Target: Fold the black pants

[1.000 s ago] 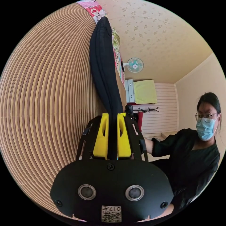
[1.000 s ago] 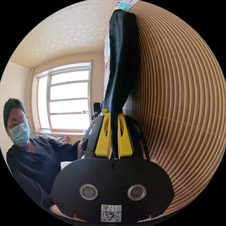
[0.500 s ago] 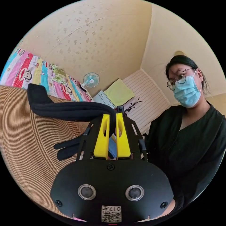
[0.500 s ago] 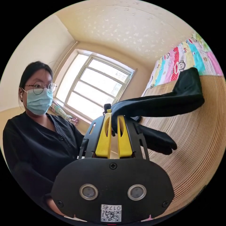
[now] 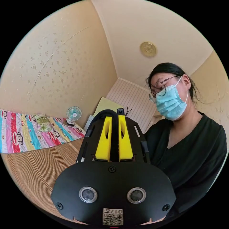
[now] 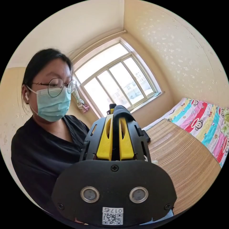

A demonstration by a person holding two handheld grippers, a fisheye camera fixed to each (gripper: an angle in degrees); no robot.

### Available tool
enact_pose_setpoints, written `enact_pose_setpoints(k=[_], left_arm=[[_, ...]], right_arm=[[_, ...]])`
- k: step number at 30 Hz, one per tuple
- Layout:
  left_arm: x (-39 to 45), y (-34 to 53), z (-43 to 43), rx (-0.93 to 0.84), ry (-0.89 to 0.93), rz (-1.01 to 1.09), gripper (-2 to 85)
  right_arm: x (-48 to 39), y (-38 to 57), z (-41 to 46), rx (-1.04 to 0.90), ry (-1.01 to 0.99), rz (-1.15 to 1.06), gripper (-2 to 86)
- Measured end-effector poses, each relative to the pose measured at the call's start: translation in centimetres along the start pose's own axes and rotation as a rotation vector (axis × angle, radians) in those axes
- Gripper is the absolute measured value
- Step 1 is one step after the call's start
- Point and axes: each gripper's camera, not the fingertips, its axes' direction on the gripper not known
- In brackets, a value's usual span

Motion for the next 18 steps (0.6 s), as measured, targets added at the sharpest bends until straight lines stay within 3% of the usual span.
enact_pose_setpoints(k=[6, 11, 14, 18], left_arm=[[-15.8, 2.1, 5.0, -0.197, -0.178, -0.343, 5.0], [-26.7, 5.3, 9.1, -0.401, -0.381, -0.386, 5.0], [-29.9, 9.7, 10.8, -0.507, -0.442, -0.387, 5.1], [-30.3, 18.7, 9.3, -0.407, -0.333, -0.500, 5.1]], right_arm=[[13.0, -1.4, 5.0, -0.127, 0.196, 0.271, 0.2], [28.2, 0.8, 10.4, -0.223, 0.316, 0.552, 0.4], [31.5, 2.9, 14.1, -0.351, 0.423, 0.650, 0.5], [29.6, 8.0, 16.9, -0.384, 0.483, 0.582, 1.0]])
